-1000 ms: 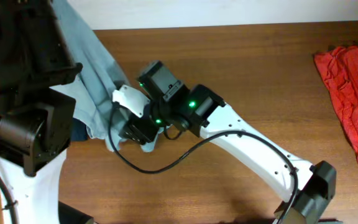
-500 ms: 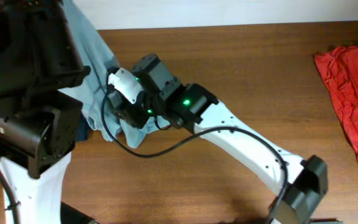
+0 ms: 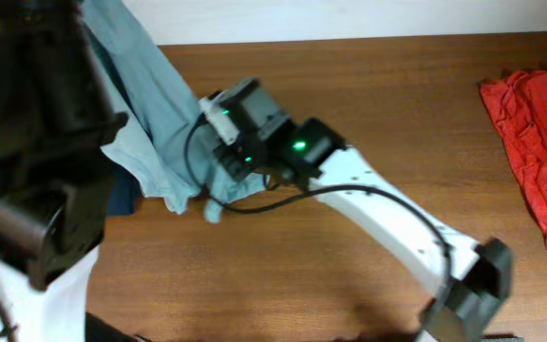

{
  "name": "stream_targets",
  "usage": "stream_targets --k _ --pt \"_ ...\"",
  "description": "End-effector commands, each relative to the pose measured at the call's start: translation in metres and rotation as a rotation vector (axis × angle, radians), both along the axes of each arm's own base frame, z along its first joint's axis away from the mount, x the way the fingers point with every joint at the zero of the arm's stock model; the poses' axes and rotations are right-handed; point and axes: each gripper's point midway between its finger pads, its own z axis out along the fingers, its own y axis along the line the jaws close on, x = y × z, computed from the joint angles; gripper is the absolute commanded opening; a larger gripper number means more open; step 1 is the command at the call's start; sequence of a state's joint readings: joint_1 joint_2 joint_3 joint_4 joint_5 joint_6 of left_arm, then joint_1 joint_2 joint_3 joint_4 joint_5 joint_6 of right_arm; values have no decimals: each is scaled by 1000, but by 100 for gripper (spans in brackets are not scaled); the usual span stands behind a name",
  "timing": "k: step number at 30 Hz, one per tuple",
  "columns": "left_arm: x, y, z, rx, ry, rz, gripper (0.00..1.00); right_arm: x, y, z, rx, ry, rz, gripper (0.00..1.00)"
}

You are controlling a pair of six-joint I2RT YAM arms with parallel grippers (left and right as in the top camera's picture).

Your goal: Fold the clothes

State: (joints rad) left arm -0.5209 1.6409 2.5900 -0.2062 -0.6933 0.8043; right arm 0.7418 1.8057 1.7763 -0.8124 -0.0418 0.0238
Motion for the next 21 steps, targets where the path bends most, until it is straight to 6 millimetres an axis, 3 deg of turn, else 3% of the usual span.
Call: stream_targets --k 1,6,9,11,14,21 --pt "-37 22 17 -39 -59 8 2 4 -53 67 -1 -162 -155 4" --pt "-44 26 18 -38 -56 7 2 -10 -114 120 -13 -280 -291 4" --pt "-46 24 18 -40 -58 -6 2 -24 -137 146 16 -324 -326 4" --pt "-47 17 18 -40 -58 -33 2 -31 -142 156 37 -341 -328 4" --pt "-48 6 19 -36 -61 -75 2 -37 -134 155 66 -317 -281 4" --pt "-54 -4 24 -39 -91 -126 2 -40 -90 121 113 -164 -112 6"
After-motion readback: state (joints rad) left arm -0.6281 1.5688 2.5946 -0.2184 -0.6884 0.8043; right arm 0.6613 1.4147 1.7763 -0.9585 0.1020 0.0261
